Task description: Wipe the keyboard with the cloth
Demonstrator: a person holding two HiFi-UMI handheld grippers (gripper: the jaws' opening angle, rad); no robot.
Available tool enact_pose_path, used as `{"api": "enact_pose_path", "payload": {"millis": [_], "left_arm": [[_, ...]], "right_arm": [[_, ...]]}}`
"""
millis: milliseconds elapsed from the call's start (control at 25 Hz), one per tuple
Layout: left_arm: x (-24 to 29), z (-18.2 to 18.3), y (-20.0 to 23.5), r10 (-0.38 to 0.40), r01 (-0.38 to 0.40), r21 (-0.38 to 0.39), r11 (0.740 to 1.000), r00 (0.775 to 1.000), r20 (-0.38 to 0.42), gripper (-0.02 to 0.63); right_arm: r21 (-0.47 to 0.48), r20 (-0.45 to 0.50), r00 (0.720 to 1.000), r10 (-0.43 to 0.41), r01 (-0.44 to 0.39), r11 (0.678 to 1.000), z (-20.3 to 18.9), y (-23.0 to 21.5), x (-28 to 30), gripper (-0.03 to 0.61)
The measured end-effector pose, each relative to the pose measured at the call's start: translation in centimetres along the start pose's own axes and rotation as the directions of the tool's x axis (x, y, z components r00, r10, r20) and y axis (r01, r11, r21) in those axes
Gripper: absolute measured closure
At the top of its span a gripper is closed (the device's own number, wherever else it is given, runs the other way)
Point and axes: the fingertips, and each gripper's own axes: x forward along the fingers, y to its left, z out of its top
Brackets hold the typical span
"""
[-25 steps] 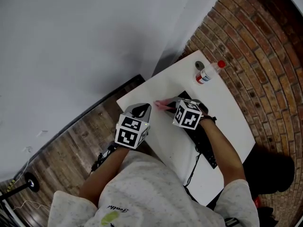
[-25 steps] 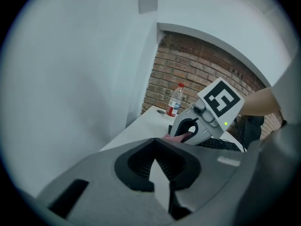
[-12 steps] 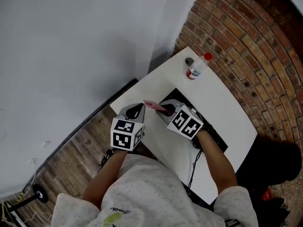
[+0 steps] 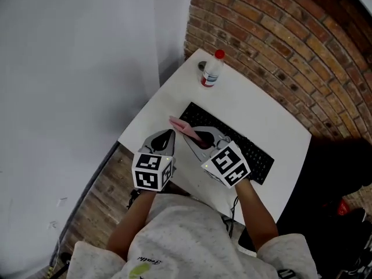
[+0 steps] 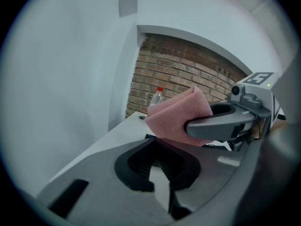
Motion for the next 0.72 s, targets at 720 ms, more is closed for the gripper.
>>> {"api": "enact_pose_path", "payload": {"millis": [720], "left_arm": [[5.1,0.7,-11.4,-0.348,0.36,0.162,0.919,0.932,-0.097,0.617]], "right_arm": [[0.392,0.046,0.837,-0.546,0.488,0.78,-4.8,-5.3,-12.1,0.555]]}}
